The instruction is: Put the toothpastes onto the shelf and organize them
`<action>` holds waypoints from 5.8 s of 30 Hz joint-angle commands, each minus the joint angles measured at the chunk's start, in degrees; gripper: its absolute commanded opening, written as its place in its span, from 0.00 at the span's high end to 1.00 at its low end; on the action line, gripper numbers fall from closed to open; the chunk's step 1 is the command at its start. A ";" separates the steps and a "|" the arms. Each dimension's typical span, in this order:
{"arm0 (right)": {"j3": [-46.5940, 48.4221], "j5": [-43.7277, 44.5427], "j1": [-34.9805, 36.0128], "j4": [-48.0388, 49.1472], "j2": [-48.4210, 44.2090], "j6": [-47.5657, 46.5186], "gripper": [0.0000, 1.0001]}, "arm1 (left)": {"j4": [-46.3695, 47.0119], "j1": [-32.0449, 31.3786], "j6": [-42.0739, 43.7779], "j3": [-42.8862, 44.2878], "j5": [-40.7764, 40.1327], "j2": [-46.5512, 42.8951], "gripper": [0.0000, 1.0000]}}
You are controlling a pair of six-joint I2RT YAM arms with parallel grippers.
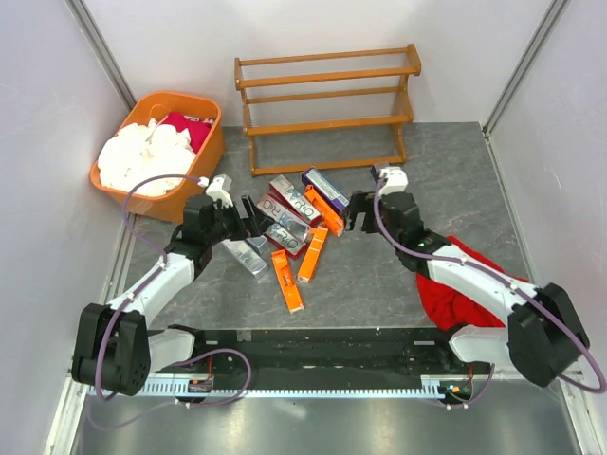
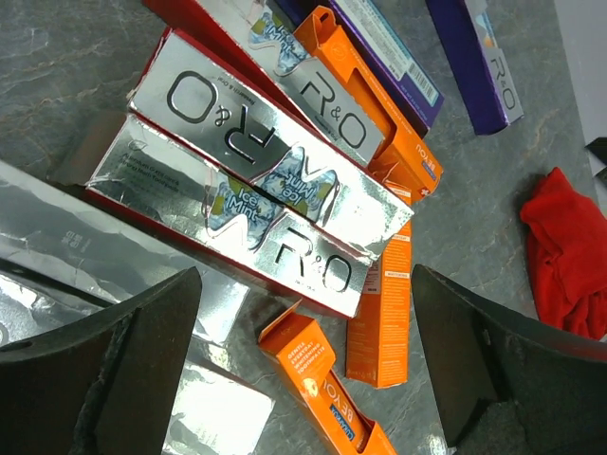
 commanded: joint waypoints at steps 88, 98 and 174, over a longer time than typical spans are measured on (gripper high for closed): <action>-4.43 4.22 21.10 -3.09 -7.83 13.36 0.99 | 24.92 -18.75 -21.02 2.78 15.65 18.63 0.02; -5.75 4.31 21.10 -1.33 -10.64 14.59 0.99 | 35.10 -21.83 -27.52 3.49 18.11 25.48 0.08; 7.32 -9.31 13.90 12.99 8.24 16.97 0.71 | -22.37 -12.52 0.77 11.40 -34.89 -13.98 0.00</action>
